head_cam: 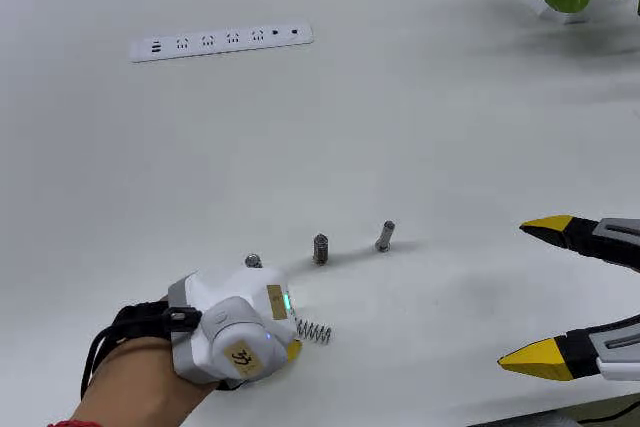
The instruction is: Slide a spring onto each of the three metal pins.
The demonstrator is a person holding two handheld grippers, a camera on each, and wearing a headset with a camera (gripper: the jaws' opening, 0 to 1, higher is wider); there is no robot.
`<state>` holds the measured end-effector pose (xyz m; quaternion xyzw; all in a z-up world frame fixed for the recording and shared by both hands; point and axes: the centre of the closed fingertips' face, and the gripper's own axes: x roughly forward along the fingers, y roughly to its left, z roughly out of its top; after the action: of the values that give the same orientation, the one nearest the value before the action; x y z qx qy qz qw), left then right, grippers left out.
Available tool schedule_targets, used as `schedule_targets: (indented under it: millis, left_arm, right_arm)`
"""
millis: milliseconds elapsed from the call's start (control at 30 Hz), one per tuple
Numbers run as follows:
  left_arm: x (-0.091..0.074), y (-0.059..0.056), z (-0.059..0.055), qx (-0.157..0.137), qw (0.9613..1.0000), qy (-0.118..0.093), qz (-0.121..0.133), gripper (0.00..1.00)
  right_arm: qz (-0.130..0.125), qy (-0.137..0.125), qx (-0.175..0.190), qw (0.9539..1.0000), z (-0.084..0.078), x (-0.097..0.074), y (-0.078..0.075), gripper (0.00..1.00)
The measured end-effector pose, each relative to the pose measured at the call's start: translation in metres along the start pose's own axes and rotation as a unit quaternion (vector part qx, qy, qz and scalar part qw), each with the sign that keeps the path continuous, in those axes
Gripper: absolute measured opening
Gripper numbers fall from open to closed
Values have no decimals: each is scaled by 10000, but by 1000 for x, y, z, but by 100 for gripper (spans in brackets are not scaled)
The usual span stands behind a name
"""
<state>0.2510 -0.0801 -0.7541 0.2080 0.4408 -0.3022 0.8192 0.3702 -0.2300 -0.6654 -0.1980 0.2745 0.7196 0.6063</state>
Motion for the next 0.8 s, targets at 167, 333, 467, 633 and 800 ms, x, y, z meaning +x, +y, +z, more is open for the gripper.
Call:
schedule_targets:
  millis: [167, 333, 467, 633, 800]
  left_arm:
    - [0, -1, -2, -66, 10000, 7, 1, 14]
    - [0, -2, -3, -82, 9999, 70, 0, 11]
    - [-1, -2, -2, -167, 9998, 56, -13, 11]
    - [-1, -2, -2, -187, 9998, 49, -20, 11]
    - [-1, -5, -1, -227, 9997, 13, -63, 10]
  right_arm:
    - [-24, -23, 14, 10000, 0, -1, 1, 91]
    - [-25, -42, 16, 10000, 1, 0, 4, 91]
    - [-40, -45, 27, 10000, 1, 1, 3, 91]
    - [-36, -76, 57, 9999, 2, 2, 5, 91]
    - [-6, -52, 62, 10000, 0, 4, 7, 91]
